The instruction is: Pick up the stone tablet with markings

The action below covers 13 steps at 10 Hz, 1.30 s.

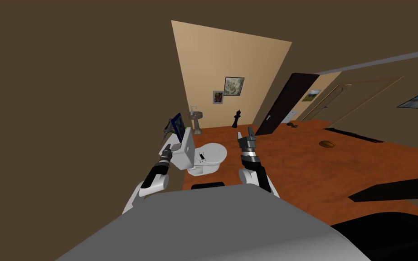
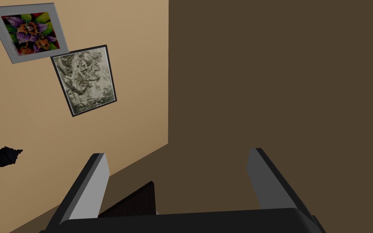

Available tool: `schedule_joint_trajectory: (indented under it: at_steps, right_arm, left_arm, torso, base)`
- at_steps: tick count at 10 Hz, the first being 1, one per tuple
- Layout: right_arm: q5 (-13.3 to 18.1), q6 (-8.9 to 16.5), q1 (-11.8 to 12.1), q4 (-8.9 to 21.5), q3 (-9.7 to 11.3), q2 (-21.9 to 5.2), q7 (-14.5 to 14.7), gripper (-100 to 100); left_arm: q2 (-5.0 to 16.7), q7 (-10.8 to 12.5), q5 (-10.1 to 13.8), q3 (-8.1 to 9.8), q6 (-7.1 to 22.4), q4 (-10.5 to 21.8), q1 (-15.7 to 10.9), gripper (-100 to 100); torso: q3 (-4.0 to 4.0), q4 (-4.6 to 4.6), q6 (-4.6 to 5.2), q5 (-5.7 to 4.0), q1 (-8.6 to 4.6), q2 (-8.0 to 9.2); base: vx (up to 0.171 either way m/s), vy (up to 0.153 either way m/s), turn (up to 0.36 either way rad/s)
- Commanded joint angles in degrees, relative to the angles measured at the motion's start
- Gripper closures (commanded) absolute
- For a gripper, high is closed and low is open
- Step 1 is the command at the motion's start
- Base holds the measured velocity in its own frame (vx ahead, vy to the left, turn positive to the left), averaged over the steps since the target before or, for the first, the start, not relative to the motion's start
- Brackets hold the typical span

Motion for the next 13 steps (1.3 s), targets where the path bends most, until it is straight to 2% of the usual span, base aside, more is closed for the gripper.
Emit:
schedule_joint_trajectory:
  at_steps: [1,2,6,7,8,12,13]
  right_arm:
    - [0.0,0.0,0.0,0.0,0.0,0.0,0.0,0]
    - [0.0,0.0,0.0,0.0,0.0,0.0,0.0,0]
    - [0.0,0.0,0.0,0.0,0.0,0.0,0.0,0]
    - [0.0,0.0,0.0,0.0,0.0,0.0,0.0,0]
    - [0.0,0.0,0.0,0.0,0.0,0.0,0.0,0]
    - [0.0,0.0,0.0,0.0,0.0,0.0,0.0,0]
    - [0.0,0.0,0.0,0.0,0.0,0.0,0.0,0]
  left_arm:
    - [0.0,0.0,0.0,0.0,0.0,0.0,0.0,-100]
    - [0.0,0.0,0.0,0.06,0.1,0.1,-0.1,100]
    - [0.0,0.0,0.0,0.05,0.0,0.1,-0.1,100]
    - [0.0,0.0,0.0,0.05,0.0,0.1,-0.1,0]
    - [0.5,0.2,0.3,-1.02,-0.7,-1.2,2.0,100]
    - [1.0,0.3,0.7,-3.02,-2.3,-3.1,5.9,100]
    - [1.2,0.3,0.9,-4.03,-3.1,-4.0,7.9,100]
  torso:
    - [0.0,0.0,0.0,0.0,0.0,0.0]
    - [-0.06,-0.02,-0.02,0.0,0.01,-0.1]
    - [-0.12,-0.05,-0.02,-0.01,0.0,-0.2]
    - [-0.12,-0.05,-0.02,-0.01,0.01,-0.21]
    - [-0.12,-0.05,-0.02,-0.01,0.01,-0.21]
    - [-0.19,-0.07,-0.02,-0.01,0.01,-0.33]
    - [-0.19,-0.07,-0.03,-0.02,0.0,-0.33]
  base:
    - [-0.018,-0.003,-0.011]
    - [-0.006,-0.001,0.003]
    - [0.0,0.0,0.0]
    - [0.0,0.0,0.0]
    - [0.04,0.005,0.106]
    - [0.044,0.003,0.056]
    - [0.053,0.005,0.083]
